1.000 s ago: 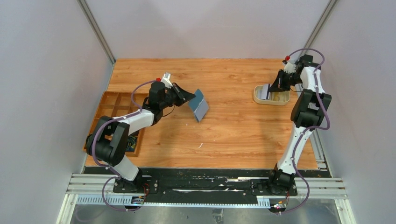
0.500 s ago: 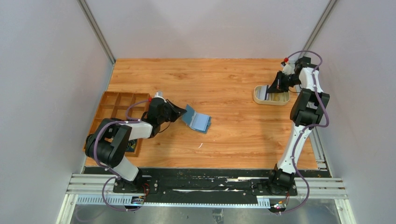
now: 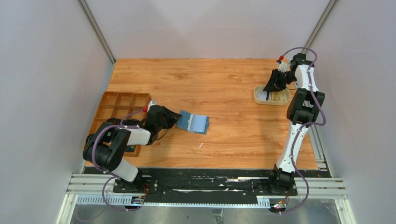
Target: Take the credit cards out of the card holder
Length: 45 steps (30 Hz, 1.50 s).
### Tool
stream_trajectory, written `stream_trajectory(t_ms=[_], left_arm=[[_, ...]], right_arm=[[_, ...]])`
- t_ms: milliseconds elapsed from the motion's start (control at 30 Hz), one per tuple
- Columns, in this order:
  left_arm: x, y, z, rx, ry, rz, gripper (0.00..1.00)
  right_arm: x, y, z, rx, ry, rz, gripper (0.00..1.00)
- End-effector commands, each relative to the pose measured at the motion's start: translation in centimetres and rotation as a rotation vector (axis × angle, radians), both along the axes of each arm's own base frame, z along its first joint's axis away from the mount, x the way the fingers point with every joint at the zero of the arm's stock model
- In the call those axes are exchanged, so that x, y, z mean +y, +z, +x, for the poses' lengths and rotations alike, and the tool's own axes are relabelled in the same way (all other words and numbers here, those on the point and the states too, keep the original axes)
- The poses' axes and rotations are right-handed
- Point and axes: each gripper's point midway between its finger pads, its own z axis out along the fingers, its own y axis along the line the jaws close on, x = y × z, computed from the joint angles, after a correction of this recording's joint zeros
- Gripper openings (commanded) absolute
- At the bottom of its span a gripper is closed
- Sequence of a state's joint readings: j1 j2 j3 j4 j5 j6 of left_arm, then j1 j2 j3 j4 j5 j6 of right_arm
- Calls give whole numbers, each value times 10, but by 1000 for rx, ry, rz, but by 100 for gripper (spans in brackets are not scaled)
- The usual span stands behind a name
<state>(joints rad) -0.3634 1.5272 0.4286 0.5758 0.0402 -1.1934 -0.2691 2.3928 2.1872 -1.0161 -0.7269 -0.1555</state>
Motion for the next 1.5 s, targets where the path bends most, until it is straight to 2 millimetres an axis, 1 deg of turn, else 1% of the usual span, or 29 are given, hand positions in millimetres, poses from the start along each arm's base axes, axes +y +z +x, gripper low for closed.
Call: stream_trajectory(t_ms=[0, 67, 100, 133, 167, 200, 233, 267, 333, 433, 467, 500, 533, 567, 600, 633, 667, 700, 733, 800, 833, 867, 933, 967, 1033, 1100, 1233, 1367, 1467], left_arm=[[9, 9, 7, -47, 50, 40, 38], [13, 9, 9, -37, 44, 97, 45], [14, 16, 14, -58, 35, 126, 48], [17, 16, 15, -51, 14, 183, 52], [18, 24, 21, -59, 8, 224, 56], [21, 31, 25, -69, 0, 269, 65], [25, 35, 28, -69, -7, 318, 70], [29, 41, 31, -72, -13, 367, 86], [36, 53, 36, -71, -31, 452, 98], [46, 73, 41, -77, -72, 573, 100], [46, 81, 43, -96, -98, 599, 100], [44, 90, 43, -129, -133, 614, 100], [39, 99, 44, -165, -174, 611, 100], [39, 107, 45, -196, -195, 602, 100], [39, 114, 47, -224, -213, 593, 100], [40, 122, 48, -246, -222, 578, 100], [41, 127, 49, -262, -232, 563, 100], [44, 131, 50, -278, -238, 555, 100], [47, 136, 51, -295, -240, 554, 100], [59, 146, 50, -319, -218, 575, 100], [65, 148, 51, -326, -202, 593, 100], [70, 155, 48, -346, -184, 613, 100], [77, 166, 44, -382, -160, 645, 100], [78, 166, 42, -391, -160, 652, 100], [86, 177, 40, -431, -111, 664, 100], [87, 182, 39, -447, -101, 665, 100], [85, 182, 40, -449, -107, 663, 100], [85, 184, 41, -455, -105, 661, 100], [86, 187, 41, -460, -98, 665, 100]], right_arm=[[1, 2, -4, 39, 3, -51, 32], [2, 13, -1, 17, -5, -56, 32], [3, 18, 1, 4, -7, -58, 32], [4, 28, 4, -25, -11, -66, 33], [6, 38, 6, -52, -14, -72, 33], [7, 48, 9, -78, -21, -77, 34], [9, 60, 12, -112, -29, -81, 34], [10, 73, 15, -145, -41, -82, 35], [14, 98, 20, -214, -74, -83, 35], [25, 134, 26, -311, -158, -75, 36], [32, 142, 26, -335, -189, -66, 36], [44, 152, 25, -379, -199, -44, 36], [65, 159, 23, -420, -185, -25, 39], [83, 152, 15, -429, -173, -37, 54], [99, 152, 10, -462, -160, -76, 64], [121, 157, 3, -511, -124, -110, 67], [138, 149, -5, -510, -98, -142, 68], [151, 150, -11, -533, -91, -159, 69], [166, 144, -19, -529, -70, -165, 69], [194, 145, -35, -570, -38, -142, 70], [201, 141, -44, -573, -29, -135, 70], [212, 142, -49, -602, -17, -121, 71], [231, 134, -66, -599, 13, -115, 76], [233, 130, -71, -583, 13, -126, 76], [238, 127, -81, -560, 16, -147, 77], [241, 121, -91, -548, 24, -159, 77], [245, 116, -109, -552, 74, -121, 77], [246, 109, -118, -560, 129, -121, 77], [244, 108, -120, -578, 141, -130, 84]])
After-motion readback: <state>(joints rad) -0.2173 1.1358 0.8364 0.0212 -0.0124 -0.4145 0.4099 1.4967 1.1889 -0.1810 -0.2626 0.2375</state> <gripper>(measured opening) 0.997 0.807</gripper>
